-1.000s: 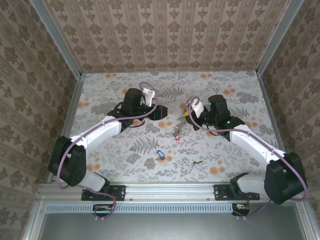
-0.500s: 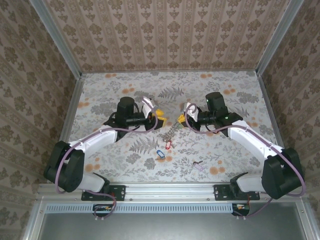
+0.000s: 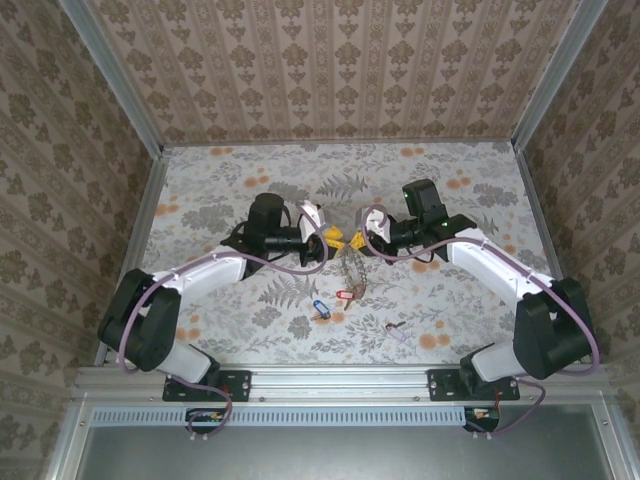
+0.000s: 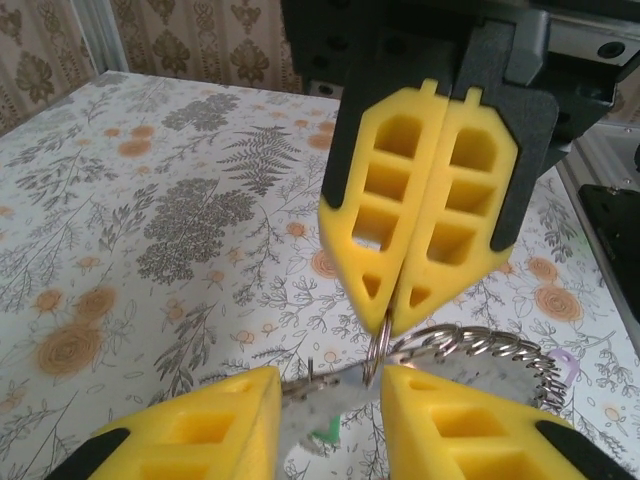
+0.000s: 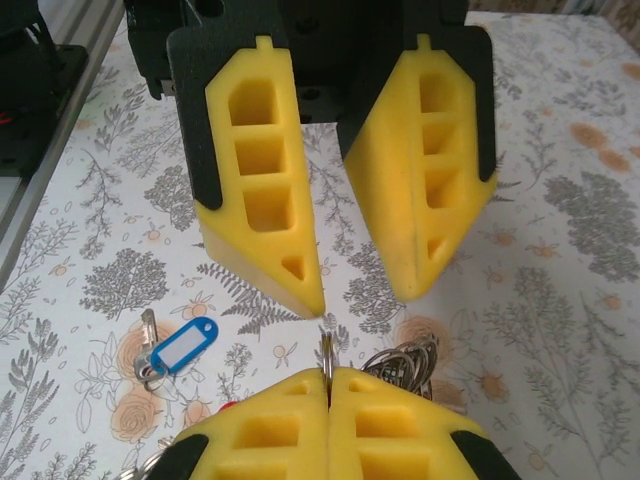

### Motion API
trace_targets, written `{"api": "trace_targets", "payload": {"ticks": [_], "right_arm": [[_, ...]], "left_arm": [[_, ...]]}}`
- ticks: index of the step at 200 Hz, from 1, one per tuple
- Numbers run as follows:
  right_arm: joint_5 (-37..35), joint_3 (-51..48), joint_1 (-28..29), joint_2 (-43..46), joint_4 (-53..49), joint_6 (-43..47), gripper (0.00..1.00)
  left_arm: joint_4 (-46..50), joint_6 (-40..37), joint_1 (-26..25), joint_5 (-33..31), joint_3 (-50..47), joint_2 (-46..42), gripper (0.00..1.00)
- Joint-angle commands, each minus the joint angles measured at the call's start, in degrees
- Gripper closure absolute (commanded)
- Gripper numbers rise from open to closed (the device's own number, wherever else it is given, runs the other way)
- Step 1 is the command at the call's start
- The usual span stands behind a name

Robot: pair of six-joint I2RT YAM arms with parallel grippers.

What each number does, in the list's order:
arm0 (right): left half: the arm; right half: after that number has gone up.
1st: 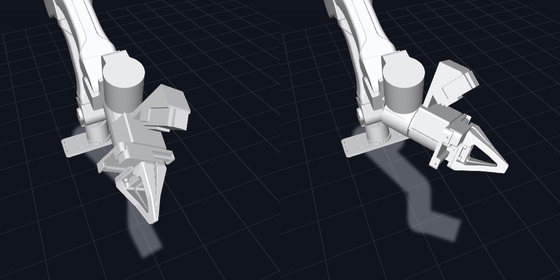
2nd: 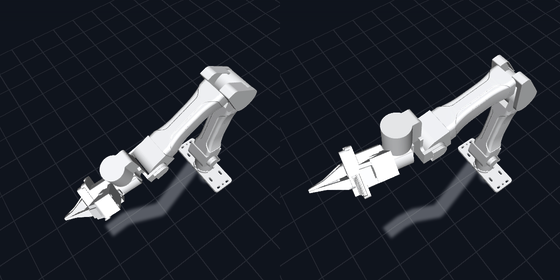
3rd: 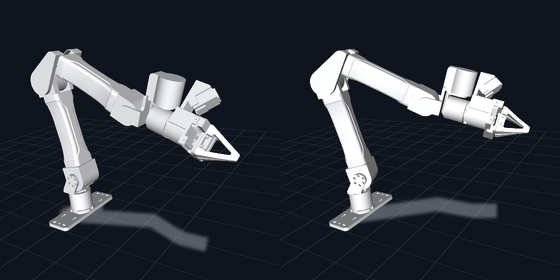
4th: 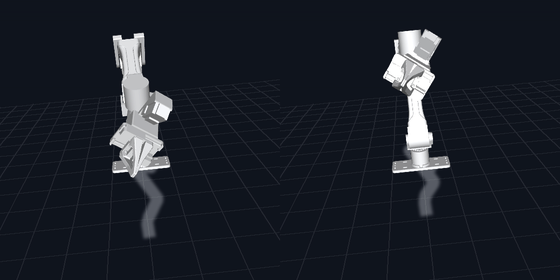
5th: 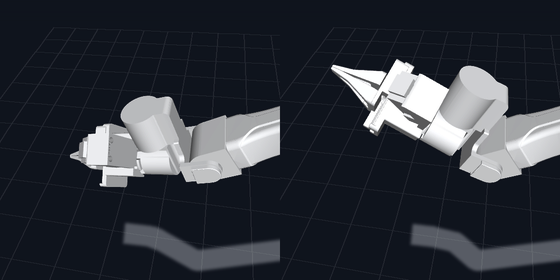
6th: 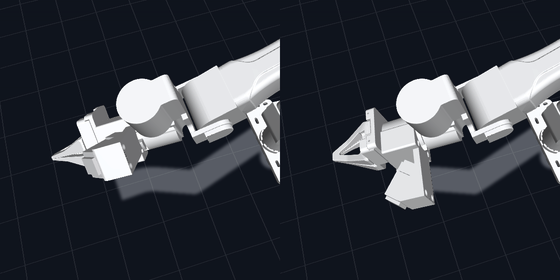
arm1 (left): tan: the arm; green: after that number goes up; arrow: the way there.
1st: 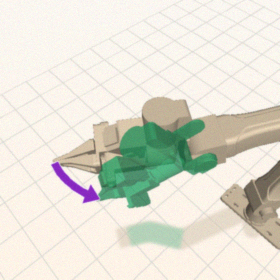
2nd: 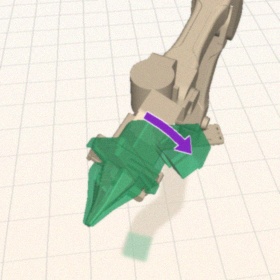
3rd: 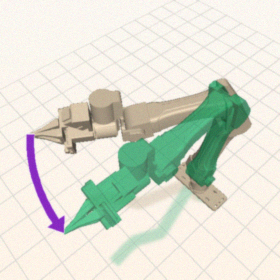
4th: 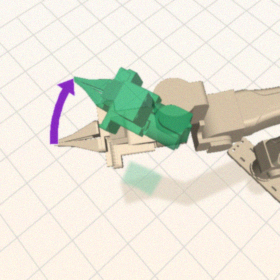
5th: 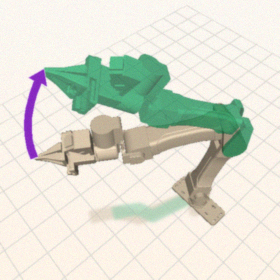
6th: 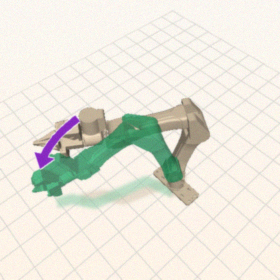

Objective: Put the keys on the keyring

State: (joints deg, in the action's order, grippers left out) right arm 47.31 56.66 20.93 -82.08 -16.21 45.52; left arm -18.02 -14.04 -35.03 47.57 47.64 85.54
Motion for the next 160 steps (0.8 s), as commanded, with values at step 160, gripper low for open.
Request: {"api": "trace_targets", "payload": {"ticks": [160], "right_arm": [[10.0, 0.9, -1.8, -1.5, 2.8, -2.0, 1.00]], "left_arm": [[-1.8, -4.2, -1.8, 3.1, -0.4, 1.1, 0.66]]}}
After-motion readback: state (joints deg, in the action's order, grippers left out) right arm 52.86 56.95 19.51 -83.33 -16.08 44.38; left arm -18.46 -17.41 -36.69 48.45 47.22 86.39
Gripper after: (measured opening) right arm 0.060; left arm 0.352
